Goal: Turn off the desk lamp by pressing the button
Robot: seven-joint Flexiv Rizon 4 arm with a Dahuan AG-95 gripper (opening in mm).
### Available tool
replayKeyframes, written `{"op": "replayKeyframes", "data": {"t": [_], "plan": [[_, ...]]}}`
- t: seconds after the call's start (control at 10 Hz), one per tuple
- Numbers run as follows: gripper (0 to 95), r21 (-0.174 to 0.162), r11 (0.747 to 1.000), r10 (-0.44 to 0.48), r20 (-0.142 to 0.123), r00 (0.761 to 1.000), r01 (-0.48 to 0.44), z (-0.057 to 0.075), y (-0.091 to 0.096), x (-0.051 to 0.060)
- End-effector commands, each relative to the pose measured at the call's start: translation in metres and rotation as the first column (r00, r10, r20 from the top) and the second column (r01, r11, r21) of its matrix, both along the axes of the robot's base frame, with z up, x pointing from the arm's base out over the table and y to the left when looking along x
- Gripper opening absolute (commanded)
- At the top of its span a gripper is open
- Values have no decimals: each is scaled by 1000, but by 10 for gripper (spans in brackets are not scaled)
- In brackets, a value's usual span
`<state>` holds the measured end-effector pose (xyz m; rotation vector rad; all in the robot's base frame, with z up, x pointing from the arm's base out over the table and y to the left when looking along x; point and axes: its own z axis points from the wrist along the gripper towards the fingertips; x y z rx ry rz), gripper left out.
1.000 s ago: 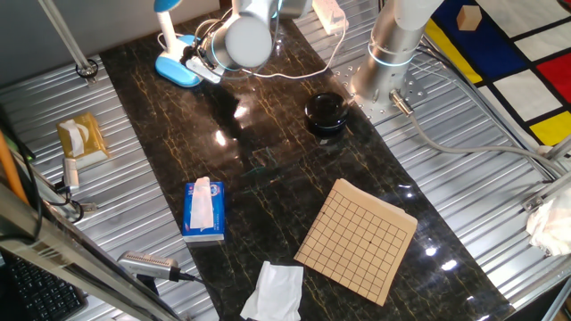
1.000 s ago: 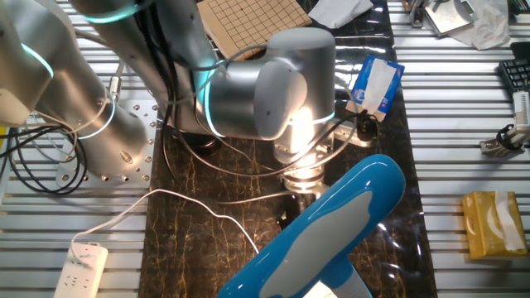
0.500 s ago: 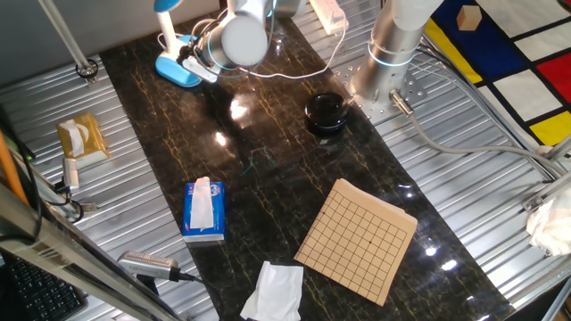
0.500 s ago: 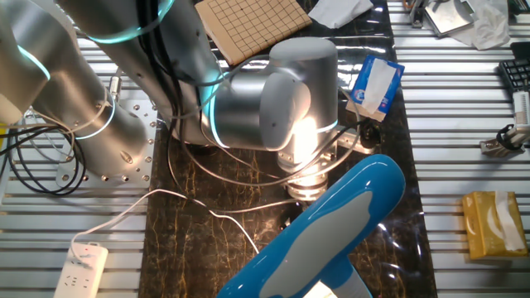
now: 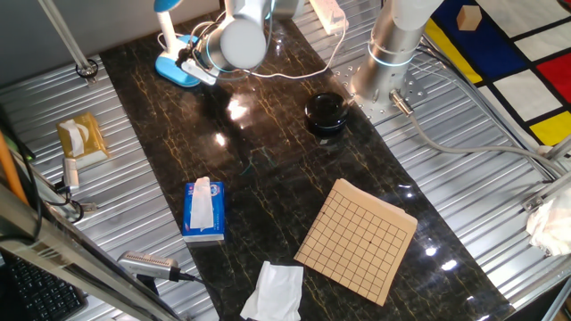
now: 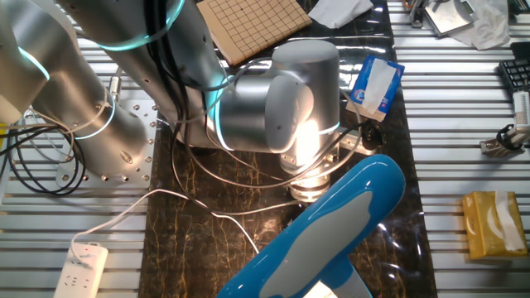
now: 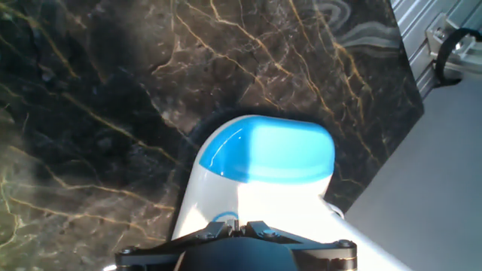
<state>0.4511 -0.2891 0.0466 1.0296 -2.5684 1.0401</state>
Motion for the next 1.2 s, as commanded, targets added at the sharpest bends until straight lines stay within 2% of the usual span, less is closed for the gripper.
{"op": "replayKeyframes", "data": {"t": [0.1,1.2], "plan": [[0,2,1000,1,3,1000,-1,-2,-1,0],[0,-14,1000,11,25,1000,-10,-13,-8,-4]]}}
